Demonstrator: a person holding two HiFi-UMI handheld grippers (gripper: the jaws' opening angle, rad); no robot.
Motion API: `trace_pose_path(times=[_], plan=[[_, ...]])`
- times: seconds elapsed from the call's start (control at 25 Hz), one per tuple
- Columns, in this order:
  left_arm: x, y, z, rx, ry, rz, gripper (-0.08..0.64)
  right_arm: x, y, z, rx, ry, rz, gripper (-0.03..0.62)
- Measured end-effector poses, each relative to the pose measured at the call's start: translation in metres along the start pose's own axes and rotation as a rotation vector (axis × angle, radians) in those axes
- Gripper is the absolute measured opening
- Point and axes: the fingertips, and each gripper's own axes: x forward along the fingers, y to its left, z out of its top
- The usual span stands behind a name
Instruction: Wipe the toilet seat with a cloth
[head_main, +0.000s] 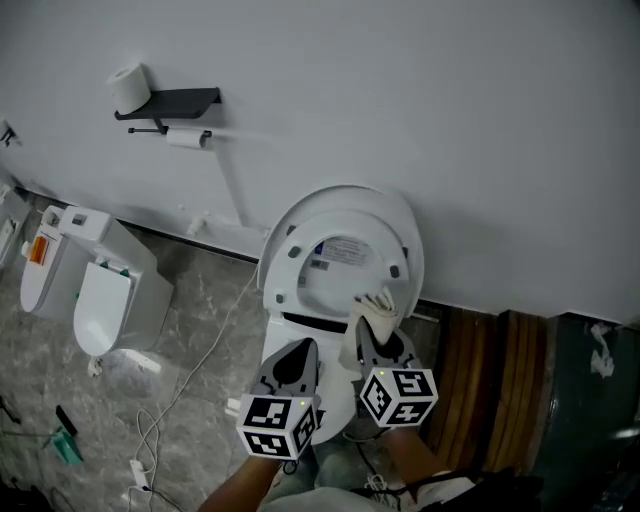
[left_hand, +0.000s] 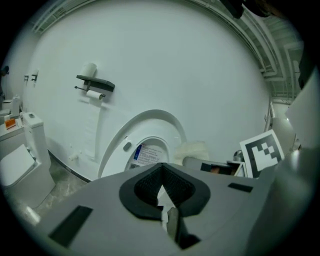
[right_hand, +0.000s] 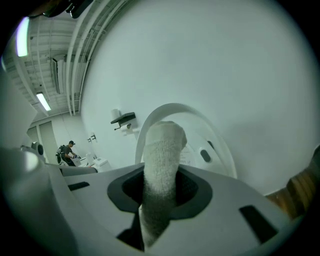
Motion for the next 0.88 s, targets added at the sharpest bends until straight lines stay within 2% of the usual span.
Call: trace_pose_path(times=[0.12,0.32,0.48,0.68,0.88], plan=[[0.029,0.018,0.009,-0.017,-0.028,0.01,0.011,0.046,-0.004,0.042,-0.033,-0.093,0.022,0.094],[0.078,0.041,-0.004,-0.056,-0.041,0.018,0.011,0.104,-0.011,0.094,-0.046,-0.241,0.036,0.094],[0.093,0.052,-0.023,-0.056,-0.031,0.037,0.011,0.131,-0.018,0.1,-0.053,-0.268,0.02,0.094],[0.091,0.06,-0.042,-0.047,-0.004,0.059,0.011,0.135,-0.021,0.099,-0.042,-0.288,0.009,0.094],[0.076,0.064,-0.044,-0.052,0.008,0.078,0.011,0.118,-0.049,0.091,-0.005,-0.291,-0.088,0.094]])
